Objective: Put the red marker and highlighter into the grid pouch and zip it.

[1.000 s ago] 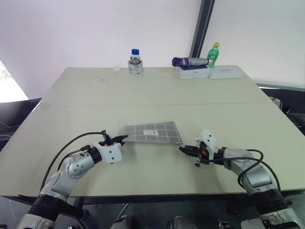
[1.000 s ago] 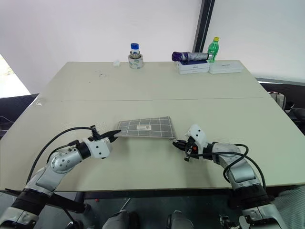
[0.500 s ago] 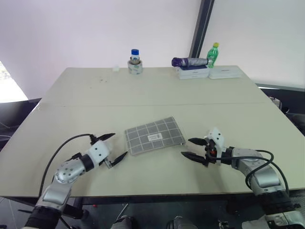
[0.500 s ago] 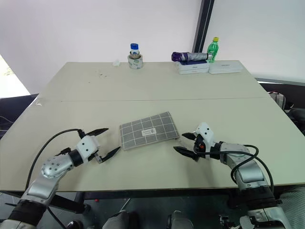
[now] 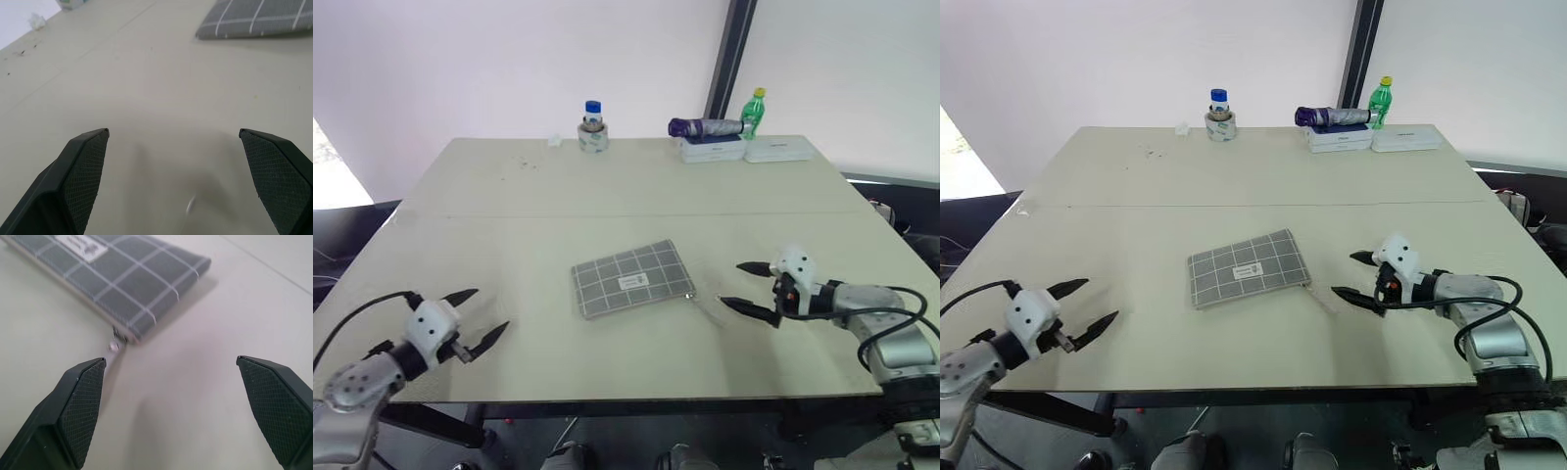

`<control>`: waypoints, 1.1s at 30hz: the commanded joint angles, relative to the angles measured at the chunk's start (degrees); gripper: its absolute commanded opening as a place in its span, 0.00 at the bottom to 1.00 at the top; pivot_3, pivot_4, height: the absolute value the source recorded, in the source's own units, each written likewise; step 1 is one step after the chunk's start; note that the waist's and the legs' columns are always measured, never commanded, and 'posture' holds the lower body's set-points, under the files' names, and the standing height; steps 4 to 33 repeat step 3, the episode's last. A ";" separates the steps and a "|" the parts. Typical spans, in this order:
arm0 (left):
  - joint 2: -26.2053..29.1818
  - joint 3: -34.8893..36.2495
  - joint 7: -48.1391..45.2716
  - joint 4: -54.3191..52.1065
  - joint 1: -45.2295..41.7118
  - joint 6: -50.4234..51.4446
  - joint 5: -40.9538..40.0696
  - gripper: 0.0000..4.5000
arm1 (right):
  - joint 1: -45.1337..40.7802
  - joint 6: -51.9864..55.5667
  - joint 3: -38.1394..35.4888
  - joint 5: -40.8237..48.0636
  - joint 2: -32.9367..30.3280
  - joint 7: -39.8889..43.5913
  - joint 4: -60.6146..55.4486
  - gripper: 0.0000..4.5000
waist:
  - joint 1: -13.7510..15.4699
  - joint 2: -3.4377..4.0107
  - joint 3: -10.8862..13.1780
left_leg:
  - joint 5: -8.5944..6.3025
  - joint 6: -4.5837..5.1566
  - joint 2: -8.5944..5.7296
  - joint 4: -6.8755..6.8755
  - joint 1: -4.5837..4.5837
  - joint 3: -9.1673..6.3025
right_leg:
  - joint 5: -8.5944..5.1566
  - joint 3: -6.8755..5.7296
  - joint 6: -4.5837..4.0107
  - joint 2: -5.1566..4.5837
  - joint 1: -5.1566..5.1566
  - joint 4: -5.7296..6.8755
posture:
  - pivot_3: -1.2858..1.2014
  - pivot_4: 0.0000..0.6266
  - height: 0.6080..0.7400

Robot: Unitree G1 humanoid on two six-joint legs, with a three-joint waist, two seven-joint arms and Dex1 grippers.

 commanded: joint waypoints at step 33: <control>0.15 5.78 -1.91 2.21 1.02 0.82 -4.71 1.00 | 0.58 -3.42 -3.72 1.01 -2.16 2.20 2.75 0.99 | -0.10 0.00 0.00 | 0.00 0.00 0.02 -0.01 0.00 -0.01 | 0.00 0.00 -0.01 0.00 -0.01 0.00 | 0.52 0.24 1.00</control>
